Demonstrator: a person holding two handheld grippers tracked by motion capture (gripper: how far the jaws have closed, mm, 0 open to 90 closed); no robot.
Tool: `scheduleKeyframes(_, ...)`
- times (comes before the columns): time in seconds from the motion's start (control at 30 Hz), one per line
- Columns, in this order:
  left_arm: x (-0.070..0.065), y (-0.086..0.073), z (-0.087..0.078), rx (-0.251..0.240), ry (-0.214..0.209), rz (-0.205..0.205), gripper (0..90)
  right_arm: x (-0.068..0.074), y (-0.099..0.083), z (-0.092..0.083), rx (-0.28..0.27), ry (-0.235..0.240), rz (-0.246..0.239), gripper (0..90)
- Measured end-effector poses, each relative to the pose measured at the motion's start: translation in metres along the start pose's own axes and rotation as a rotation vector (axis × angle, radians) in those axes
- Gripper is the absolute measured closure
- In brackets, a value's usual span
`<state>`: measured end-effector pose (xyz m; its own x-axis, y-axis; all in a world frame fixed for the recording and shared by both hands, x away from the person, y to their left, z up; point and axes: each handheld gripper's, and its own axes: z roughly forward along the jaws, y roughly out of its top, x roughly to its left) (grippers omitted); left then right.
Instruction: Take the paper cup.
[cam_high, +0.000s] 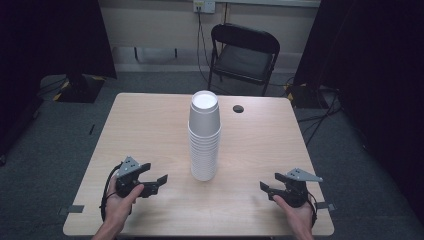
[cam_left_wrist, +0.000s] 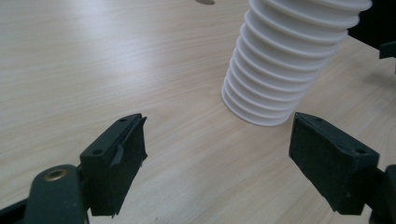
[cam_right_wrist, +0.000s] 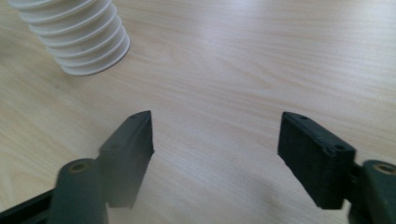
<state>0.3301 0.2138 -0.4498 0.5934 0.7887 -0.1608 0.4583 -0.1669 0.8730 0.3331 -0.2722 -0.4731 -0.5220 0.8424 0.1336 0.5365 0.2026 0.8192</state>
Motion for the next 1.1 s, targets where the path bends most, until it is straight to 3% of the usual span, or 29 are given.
scheduleKeyframes(0.23, -0.009, 0.006, 0.0, -0.009, -0.015, 0.038, 17.5, 0.009, -0.001, 0.003, 0.046, -0.005, -0.012, 31.0)
scheduleKeyframes(0.33, -0.016, 0.008, 0.0, -0.021, -0.041, 0.066, 17.6, 0.01, -0.001, 0.005, 0.077, -0.019, -0.025, 32.5)
scheduleKeyframes(0.47, -0.027, 0.014, 0.002, -0.023, -0.073, 0.085, 17.6, 0.006, -0.001, 0.004, 0.058, -0.022, -0.023, 33.8)
scheduleKeyframes(0.6, -0.03, 0.023, 0.002, -0.021, -0.115, 0.077, 20.6, 0.004, -0.001, 0.005, 0.058, -0.04, -0.018, 34.0)
scheduleKeyframes(0.7, -0.031, 0.028, 0.0, -0.033, -0.122, 0.078, 20.6, 0.004, 0.0, 0.005, 0.055, -0.033, -0.01, 32.3)
scheduleKeyframes(0.8, -0.036, 0.039, -0.001, -0.046, -0.173, 0.082, 23.0, 0.006, 0.0, 0.004, 0.053, -0.035, 0.008, 30.5)
scheduleKeyframes(0.93, -0.041, 0.051, -0.005, -0.074, -0.174, 0.117, 23.5, 0.008, 0.001, 0.002, 0.061, -0.033, 0.004, 28.3)
scheduleKeyframes(1.1, -0.043, 0.067, -0.011, -0.116, -0.186, 0.104, 19.4, 0.007, 0.002, -0.001, 0.052, -0.036, 0.015, 27.0)
